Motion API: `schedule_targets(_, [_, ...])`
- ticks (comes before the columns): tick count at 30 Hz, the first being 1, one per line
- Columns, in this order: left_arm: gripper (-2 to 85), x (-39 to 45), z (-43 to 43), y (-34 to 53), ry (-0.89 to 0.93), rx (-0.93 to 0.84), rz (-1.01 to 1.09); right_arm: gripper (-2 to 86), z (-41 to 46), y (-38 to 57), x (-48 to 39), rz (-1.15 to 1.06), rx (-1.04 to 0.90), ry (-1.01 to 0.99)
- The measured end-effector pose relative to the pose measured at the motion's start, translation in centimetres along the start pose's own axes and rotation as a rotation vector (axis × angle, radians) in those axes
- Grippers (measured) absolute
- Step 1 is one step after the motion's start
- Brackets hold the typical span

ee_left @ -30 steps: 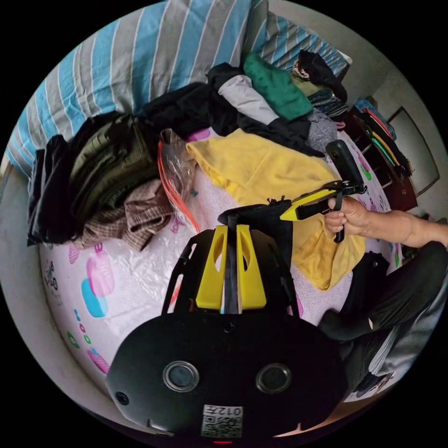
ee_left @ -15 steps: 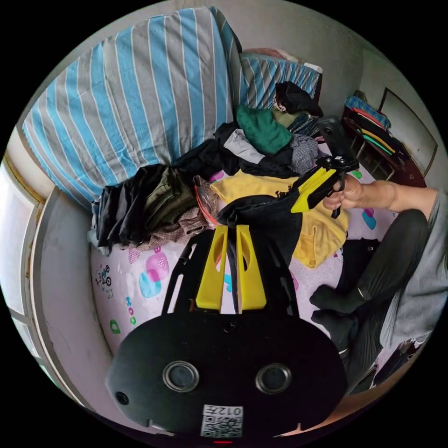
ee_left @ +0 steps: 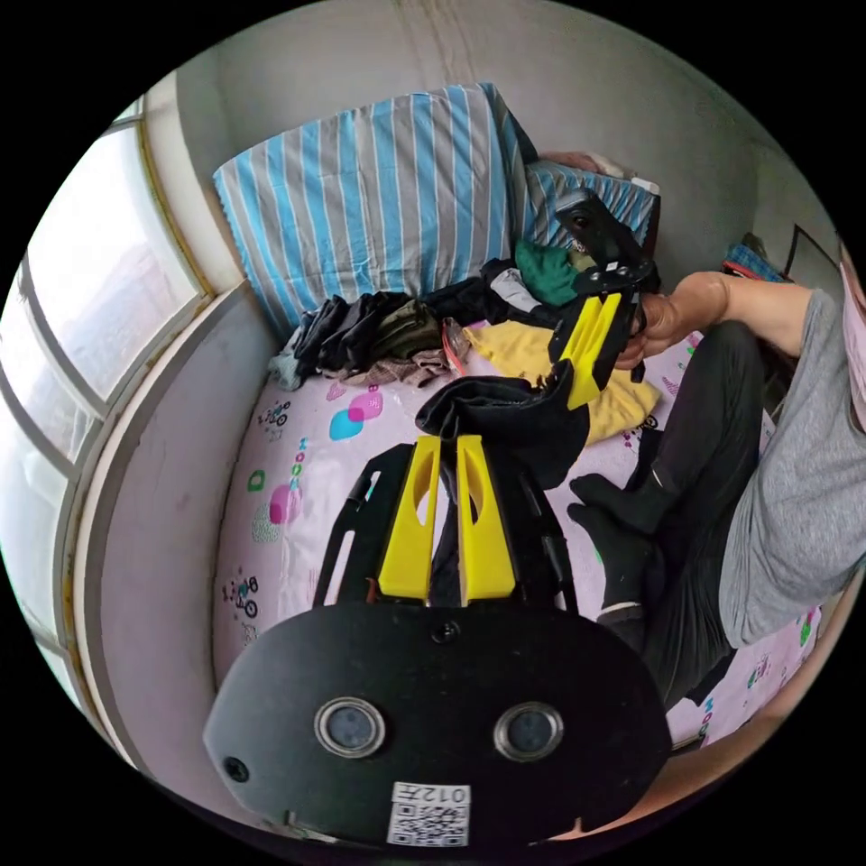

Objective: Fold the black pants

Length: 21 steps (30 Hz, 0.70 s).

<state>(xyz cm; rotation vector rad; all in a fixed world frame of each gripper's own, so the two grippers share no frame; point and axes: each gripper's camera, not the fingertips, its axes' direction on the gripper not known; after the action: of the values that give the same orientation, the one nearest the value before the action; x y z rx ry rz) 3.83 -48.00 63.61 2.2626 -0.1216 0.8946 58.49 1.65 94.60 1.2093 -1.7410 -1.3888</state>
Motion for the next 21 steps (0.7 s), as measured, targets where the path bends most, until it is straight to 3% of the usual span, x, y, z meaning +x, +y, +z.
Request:
schedule_targets(11, [0.9,-3.8,-12.7,13.4,-0.093,-0.040,-0.257,0.0,32.6,0.3,-3.9,-0.127,-0.333,-0.123])
schedule_targets(21, [0.7,-7.6,-15.8,21.3,-0.049,-0.179,-0.475,0.0,52.1,6.2,0.6,-0.031,-0.474,-0.234])
